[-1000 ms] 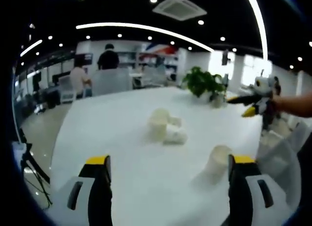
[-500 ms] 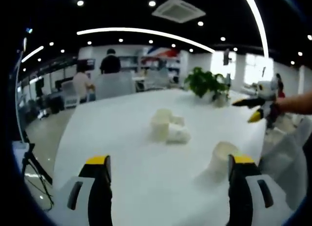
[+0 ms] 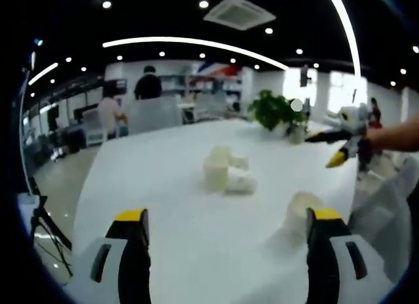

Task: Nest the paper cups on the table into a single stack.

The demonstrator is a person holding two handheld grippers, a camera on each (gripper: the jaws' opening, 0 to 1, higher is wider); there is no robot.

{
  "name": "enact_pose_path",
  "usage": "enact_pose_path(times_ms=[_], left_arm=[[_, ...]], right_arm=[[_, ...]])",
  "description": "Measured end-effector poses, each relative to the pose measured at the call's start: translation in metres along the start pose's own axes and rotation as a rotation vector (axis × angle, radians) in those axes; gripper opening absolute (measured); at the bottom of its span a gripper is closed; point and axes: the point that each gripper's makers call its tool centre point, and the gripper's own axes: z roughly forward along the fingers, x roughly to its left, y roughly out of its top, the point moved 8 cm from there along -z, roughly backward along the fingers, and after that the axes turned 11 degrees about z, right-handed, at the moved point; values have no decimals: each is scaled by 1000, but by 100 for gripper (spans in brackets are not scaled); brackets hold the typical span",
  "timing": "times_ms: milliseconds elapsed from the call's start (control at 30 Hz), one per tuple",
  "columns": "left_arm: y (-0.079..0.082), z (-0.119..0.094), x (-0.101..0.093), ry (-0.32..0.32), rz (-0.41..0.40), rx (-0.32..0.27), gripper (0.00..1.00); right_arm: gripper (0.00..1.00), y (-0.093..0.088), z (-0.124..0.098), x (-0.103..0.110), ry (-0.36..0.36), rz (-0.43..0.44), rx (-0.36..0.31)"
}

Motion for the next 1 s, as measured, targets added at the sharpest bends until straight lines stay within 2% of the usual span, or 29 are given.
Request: enact_pose_path(times_ms=[167, 333, 700, 867, 1000], left_arm=[[5, 1, -3, -3, 8, -11, 98], [5, 2, -4, -5, 12, 0, 98], [1, -2, 1, 4, 6, 14, 98], [-1, -3, 2, 2, 11, 26, 98], [-2, -4, 4, -4, 19, 39, 98]], right_arm=[[91, 11, 24, -3, 34, -12, 5], [90, 20, 52, -1, 79, -31, 41], [81, 26, 101, 4, 139, -49, 83], [72, 31, 125, 4, 151, -56, 96], [67, 28, 145, 9, 162, -94, 140]])
